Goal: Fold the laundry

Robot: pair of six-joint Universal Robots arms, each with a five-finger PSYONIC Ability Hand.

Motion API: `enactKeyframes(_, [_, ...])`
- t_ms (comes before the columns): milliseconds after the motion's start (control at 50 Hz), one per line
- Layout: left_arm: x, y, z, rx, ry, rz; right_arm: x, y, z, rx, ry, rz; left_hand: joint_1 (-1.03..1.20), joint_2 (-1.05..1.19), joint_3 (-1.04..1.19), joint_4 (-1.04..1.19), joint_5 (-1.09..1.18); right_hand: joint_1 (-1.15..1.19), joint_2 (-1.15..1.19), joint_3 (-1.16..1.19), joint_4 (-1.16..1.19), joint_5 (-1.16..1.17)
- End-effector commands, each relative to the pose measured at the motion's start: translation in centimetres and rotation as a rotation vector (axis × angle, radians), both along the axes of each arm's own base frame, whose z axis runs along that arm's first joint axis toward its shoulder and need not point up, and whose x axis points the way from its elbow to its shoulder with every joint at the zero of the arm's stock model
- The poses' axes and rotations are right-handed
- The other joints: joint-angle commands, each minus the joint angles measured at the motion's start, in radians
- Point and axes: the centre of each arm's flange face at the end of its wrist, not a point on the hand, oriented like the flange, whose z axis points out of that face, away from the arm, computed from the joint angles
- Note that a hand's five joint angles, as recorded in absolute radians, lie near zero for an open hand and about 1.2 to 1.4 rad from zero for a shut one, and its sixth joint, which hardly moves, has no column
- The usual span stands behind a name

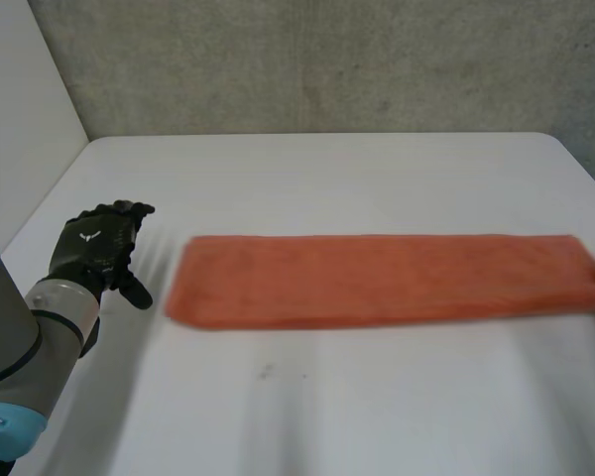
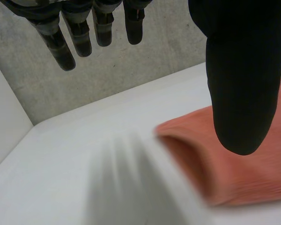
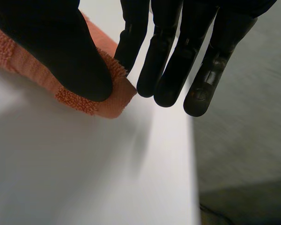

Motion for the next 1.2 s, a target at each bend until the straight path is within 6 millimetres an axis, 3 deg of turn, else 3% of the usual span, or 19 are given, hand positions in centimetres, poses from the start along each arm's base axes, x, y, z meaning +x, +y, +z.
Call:
enactKeyframes(20, [0.0, 0.0, 0.0, 0.000, 0.001, -0.001, -6.4, -1.6, 1.9, -0.037, 0.181, -0.163, -0.009, 0.010, 0.006, 0.006, -0.032, 0.455, 0.215, 0.215, 0.207, 0.260])
enactKeyframes(100, [-0.1, 0.1, 0.0, 0.001, 0.000, -0.004, -5.8, -1.9, 2.4, -0.056, 0.188, -0.143, -0.009, 0.010, 0.006, 0.006, -0.032, 0.455, 0.215, 0.215, 0.207, 0.260])
enactKeyframes(160, [-0.1, 0.1, 0.0, 0.001, -0.001, -0.004, -2.0, -2.0, 4.1, -0.117, 0.150, -0.062, -0.009, 0.010, 0.006, 0.006, -0.032, 0.455, 0.215, 0.215, 0.207, 0.260])
enactKeyframes(200, [-0.1, 0.1, 0.0, -0.001, -0.001, -0.002, 4.0, -1.2, 6.5, -0.202, 0.097, 0.077, -0.009, 0.010, 0.006, 0.006, -0.032, 0.455, 0.215, 0.215, 0.207, 0.260])
enactKeyframes(260, [0.0, 0.1, 0.0, -0.001, -0.001, -0.001, 9.4, 0.1, 7.9, -0.256, 0.045, 0.211, -0.009, 0.010, 0.006, 0.006, -0.032, 0.455, 0.215, 0.215, 0.207, 0.260])
enactKeyframes(280, [0.0, 0.0, 0.0, -0.002, -0.001, -0.001, 9.4, 0.1, 7.9, -0.256, 0.044, 0.211, -0.009, 0.010, 0.006, 0.006, -0.032, 0.455, 0.215, 0.215, 0.207, 0.260])
enactKeyframes(320, [0.0, 0.0, 0.0, -0.002, 0.001, -0.001, 16.1, 2.9, 8.5, -0.283, -0.007, 0.392, -0.009, 0.010, 0.006, 0.006, -0.032, 0.455, 0.215, 0.215, 0.207, 0.260])
enactKeyframes(380, [0.0, 0.0, 0.0, -0.002, -0.001, 0.001, 20.0, 4.9, 8.7, -0.299, -0.030, 0.503, -0.009, 0.010, 0.006, 0.006, -0.032, 0.455, 0.215, 0.215, 0.207, 0.260])
enactKeyframes(420, [0.0, 0.0, 0.0, -0.002, 0.000, 0.001, 27.1, 9.2, 7.0, -0.288, -0.062, 0.713, -0.009, 0.010, 0.006, 0.006, -0.032, 0.455, 0.215, 0.215, 0.207, 0.260])
enactKeyframes(540, [-0.1, 0.1, 0.0, -0.002, 0.000, 0.002, 34.0, 14.8, 2.3, -0.219, -0.086, 0.932, -0.009, 0.010, 0.006, 0.006, -0.032, 0.455, 0.215, 0.215, 0.207, 0.260])
enactKeyframes(720, [-0.1, 0.1, -0.2, 0.003, -0.004, 0.005, 36.6, 17.1, -1.9, -0.145, -0.080, 1.016, -0.009, 0.010, 0.006, 0.006, -0.032, 0.455, 0.215, 0.215, 0.207, 0.260])
enactKeyframes(740, [-0.1, 0.1, -0.2, 0.003, -0.004, 0.005, 36.6, 17.0, -1.6, -0.151, -0.081, 1.009, -0.009, 0.010, 0.006, 0.006, -0.032, 0.372, 0.132, 0.132, 0.124, 0.177])
enactKeyframes(760, [-0.1, 0.1, -0.2, 0.003, -0.004, 0.005, 36.5, 16.8, -0.7, -0.169, -0.087, 1.000, -0.009, 0.010, 0.006, 0.006, -0.032, -0.147, -0.386, -0.386, -0.395, -0.341])
enactKeyframes(780, [-0.2, 0.1, -0.1, 0.001, -0.004, 0.003, 36.5, 16.8, -0.7, -0.170, -0.087, 1.000, -0.009, 0.010, 0.006, 0.006, -0.032, -0.152, -0.391, -0.392, -0.400, -0.346])
enactKeyframes(800, [-0.2, 0.1, -0.1, 0.001, -0.004, 0.003, 36.3, 16.7, 0.7, -0.197, -0.097, 0.987, -0.009, 0.010, 0.006, 0.006, -0.032, -0.672, -0.912, -0.912, -0.920, -0.866])
enactKeyframes(880, [-1.0, 0.4, 0.5, -0.020, 0.000, -0.031, 35.2, 16.4, 5.0, -0.265, -0.141, 0.933, -0.009, 0.010, 0.006, 0.006, -0.032, -0.767, -1.006, -1.007, -1.015, -0.961])
enactKeyframes(920, [-1.7, 0.6, 0.8, -0.033, 0.003, -0.056, 32.5, 14.3, 7.7, -0.286, -0.191, 0.823, -0.009, 0.010, 0.006, 0.006, -0.032, -0.767, -1.006, -1.007, -1.015, -0.961])
enactKeyframes(1060, [-6.3, 1.0, 2.1, -0.094, 0.024, -0.192, 26.9, 12.2, 9.0, -0.180, -0.250, 0.653, -0.009, 0.010, 0.006, 0.006, -0.032, -0.767, -1.006, -1.007, -1.015, -0.961])
enactKeyframes(1200, [-11.4, 1.6, 1.5, -0.110, 0.039, -0.324, 20.1, 10.8, 4.5, 0.080, -0.291, 0.474, -0.005, 0.013, 0.010, 0.010, -0.028, -0.767, -1.006, -1.007, -1.015, -0.961])
